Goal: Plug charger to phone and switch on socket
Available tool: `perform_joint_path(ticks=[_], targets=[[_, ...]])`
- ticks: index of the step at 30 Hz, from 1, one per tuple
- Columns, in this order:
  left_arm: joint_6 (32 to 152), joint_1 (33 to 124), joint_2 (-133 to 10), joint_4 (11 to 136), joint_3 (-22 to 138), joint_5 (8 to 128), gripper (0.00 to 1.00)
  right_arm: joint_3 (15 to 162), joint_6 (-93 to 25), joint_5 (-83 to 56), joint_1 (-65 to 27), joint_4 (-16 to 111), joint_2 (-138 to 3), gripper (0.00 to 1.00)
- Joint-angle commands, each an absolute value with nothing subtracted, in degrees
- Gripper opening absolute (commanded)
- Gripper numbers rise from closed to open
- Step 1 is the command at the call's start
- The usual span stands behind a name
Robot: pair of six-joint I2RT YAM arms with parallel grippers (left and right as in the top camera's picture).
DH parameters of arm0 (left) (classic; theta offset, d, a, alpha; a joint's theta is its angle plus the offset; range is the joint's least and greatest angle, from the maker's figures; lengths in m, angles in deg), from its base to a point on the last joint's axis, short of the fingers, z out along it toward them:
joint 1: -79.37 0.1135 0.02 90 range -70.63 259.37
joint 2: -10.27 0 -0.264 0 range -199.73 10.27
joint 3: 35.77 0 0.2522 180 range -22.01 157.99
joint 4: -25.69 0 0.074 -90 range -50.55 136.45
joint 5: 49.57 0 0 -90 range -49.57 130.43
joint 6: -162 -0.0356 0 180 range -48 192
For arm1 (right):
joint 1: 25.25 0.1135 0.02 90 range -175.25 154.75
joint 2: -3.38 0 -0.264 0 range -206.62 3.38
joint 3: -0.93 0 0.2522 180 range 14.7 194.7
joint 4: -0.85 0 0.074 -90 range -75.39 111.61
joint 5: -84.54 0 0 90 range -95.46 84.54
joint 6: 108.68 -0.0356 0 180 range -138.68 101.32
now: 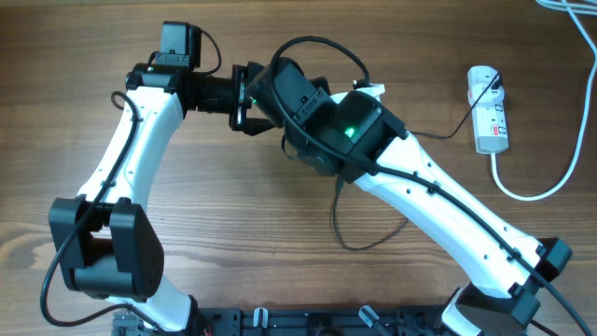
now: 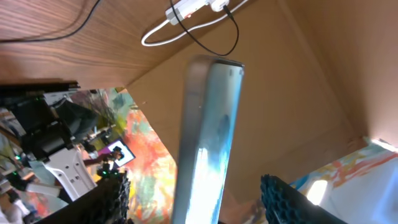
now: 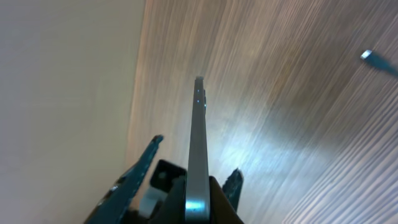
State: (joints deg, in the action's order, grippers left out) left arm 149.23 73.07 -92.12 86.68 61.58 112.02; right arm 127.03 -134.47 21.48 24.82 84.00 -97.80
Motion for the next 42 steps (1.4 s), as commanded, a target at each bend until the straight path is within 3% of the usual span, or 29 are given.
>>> perform_joint_path(ticks=[1,8,14,21,25,28,37,42], targets=[[152.8,73.2,-90.3,86.5,62.3,111.7,0.69,127.6,-137.4,21.2,24.6,82.4,-98.4,0.05],[154.0,73.2,-90.3,86.5,62.3,112.5,0.57,127.6,-137.4,21.3,24.6,81.2,-98.4,0.05],[156.3,73.2,-90.3,86.5,62.3,115.2,0.54,127.6,-137.4,21.3,24.6,81.1,-98.4,0.05],[156.5,73.2,-90.3,86.5,62.3,115.7,0.36,127.6,-137.4,20.6,24.6,81.1,-98.4,0.05],[156.5,73.2,-90.3,86.5,62.3,116.0,0.35,127.6,-137.4,19.9,24.6,80.9,-98.4,0.05],[156.5,73.2,-90.3,86.5,62.3,116.0,0.28,127.6,-137.4,19.9,24.6,80.7,-98.4,0.05],[156.5,73.2,-90.3,86.5,62.3,116.0,0.27,127.6,-137.4,18.7,24.6,80.6,-98.4,0.05],[156.5,73.2,-90.3,86.5,62.3,116.0,0.21,127.6,-137.4,18.6,24.6,80.1,-98.4,0.05]])
